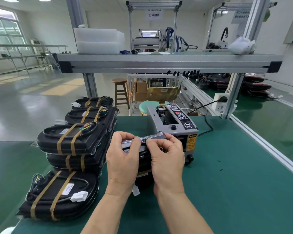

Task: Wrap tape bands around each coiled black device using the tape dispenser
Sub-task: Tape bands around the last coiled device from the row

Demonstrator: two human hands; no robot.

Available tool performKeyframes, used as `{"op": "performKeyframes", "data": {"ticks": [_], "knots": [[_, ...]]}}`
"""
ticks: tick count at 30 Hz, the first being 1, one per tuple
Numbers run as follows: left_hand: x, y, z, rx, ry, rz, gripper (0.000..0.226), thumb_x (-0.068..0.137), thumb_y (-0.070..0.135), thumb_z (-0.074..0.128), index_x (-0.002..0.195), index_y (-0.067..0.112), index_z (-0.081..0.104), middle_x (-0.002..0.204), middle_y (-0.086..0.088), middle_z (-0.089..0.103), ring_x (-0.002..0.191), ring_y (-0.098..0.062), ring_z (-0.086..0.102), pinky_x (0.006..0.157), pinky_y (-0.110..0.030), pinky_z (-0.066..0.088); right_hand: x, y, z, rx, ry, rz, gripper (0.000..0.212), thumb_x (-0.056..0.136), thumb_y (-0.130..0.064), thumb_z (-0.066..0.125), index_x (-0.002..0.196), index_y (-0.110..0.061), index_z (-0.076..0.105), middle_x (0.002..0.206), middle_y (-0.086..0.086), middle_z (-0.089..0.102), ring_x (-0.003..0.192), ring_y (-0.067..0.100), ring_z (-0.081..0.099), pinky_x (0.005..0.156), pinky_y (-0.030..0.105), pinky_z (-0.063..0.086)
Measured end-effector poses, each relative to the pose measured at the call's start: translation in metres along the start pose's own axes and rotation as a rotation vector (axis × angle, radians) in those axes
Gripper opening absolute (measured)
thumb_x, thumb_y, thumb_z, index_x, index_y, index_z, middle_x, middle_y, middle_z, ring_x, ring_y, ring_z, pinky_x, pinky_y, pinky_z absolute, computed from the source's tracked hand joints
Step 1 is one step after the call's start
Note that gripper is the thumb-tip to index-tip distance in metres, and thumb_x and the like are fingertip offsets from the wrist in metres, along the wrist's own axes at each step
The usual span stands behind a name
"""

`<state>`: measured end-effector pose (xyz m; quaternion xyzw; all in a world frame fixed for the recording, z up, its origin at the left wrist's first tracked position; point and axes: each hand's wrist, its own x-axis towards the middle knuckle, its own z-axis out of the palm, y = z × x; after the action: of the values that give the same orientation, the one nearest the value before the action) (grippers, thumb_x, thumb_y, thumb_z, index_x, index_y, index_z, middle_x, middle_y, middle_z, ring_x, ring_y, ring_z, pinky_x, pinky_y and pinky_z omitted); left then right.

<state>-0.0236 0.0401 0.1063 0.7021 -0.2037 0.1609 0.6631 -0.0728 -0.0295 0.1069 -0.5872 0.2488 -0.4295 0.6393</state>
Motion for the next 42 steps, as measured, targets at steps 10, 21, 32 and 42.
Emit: {"op": "performKeyframes", "data": {"ticks": [10,21,32,42], "knots": [[0.002,0.000,0.002,0.004,0.038,-0.056,0.019,0.078,0.015,0.075,0.081,0.020,0.057,0.079,0.007,0.062,0.072,-0.003,0.056,0.063,-0.009,0.041,0.002,0.005,0.000,-0.077,-0.008,-0.065,0.012,0.081,-0.023,0.079,0.072,-0.021,0.071,0.113,-0.027,0.046,0.119,-0.005,0.045,0.104,0.031,0.042],[0.001,0.000,0.002,0.006,0.010,0.006,0.016,0.085,0.013,0.069,0.081,0.023,0.057,0.081,0.008,0.061,0.079,-0.007,0.057,0.071,-0.019,0.044,0.005,0.002,0.005,-0.078,0.052,-0.064,0.051,0.074,-0.025,0.083,0.101,-0.037,0.042,0.110,-0.016,0.048,0.106,-0.006,0.047,0.086,0.011,0.040],[0.011,-0.012,-0.002,0.038,0.146,-0.095,0.030,0.069,0.035,0.086,0.077,0.027,0.058,0.076,0.010,0.063,0.072,0.002,0.057,0.068,-0.018,0.042,0.020,0.010,-0.023,0.314,-0.233,0.137,0.020,0.100,-0.012,0.048,0.106,-0.023,0.063,0.099,-0.012,0.072,0.094,-0.001,0.065,0.078,0.015,0.048],[-0.007,-0.048,0.004,-0.654,0.024,-0.603,0.018,0.081,0.029,0.070,0.083,0.015,0.058,0.074,-0.003,0.067,0.064,-0.014,0.063,0.059,-0.031,0.053,0.034,0.038,-0.064,-0.366,-0.466,-0.097,0.057,0.077,-0.021,0.079,0.128,-0.036,0.058,0.120,-0.016,0.065,0.115,0.000,0.058,0.104,0.029,0.045]]}}
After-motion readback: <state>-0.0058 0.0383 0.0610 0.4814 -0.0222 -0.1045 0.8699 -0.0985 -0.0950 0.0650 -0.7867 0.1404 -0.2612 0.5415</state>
